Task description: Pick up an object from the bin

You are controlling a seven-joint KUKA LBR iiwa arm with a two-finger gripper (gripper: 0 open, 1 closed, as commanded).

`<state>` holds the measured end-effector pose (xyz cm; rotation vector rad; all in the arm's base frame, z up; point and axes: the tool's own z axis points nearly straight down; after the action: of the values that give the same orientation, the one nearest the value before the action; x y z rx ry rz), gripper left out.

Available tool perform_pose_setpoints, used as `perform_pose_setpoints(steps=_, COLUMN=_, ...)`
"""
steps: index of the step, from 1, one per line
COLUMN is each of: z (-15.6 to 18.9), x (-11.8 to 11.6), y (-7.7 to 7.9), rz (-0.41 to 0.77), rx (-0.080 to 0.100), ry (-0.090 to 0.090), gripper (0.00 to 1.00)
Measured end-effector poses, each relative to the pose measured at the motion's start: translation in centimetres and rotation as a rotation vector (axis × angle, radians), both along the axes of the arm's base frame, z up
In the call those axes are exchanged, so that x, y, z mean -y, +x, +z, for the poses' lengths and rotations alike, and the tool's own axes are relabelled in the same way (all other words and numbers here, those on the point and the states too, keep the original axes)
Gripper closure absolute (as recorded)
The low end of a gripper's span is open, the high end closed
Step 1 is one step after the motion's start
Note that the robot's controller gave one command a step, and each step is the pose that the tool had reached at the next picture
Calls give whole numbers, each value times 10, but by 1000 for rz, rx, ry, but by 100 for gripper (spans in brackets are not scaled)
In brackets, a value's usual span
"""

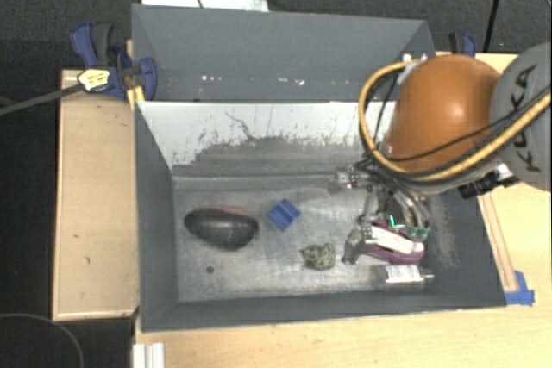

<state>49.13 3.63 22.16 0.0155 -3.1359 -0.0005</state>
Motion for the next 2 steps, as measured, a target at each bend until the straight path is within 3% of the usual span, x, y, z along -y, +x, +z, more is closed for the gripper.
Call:
perform_pose_setpoints(steps=1, z=-152, x=-3, y=-7, rz=-107, rx=12, ry=1, gripper=0)
perform_pose_setpoints(steps=2, z=-120, x=3, y=-14, rz=-63, rx=11, ry=0, gripper=0)
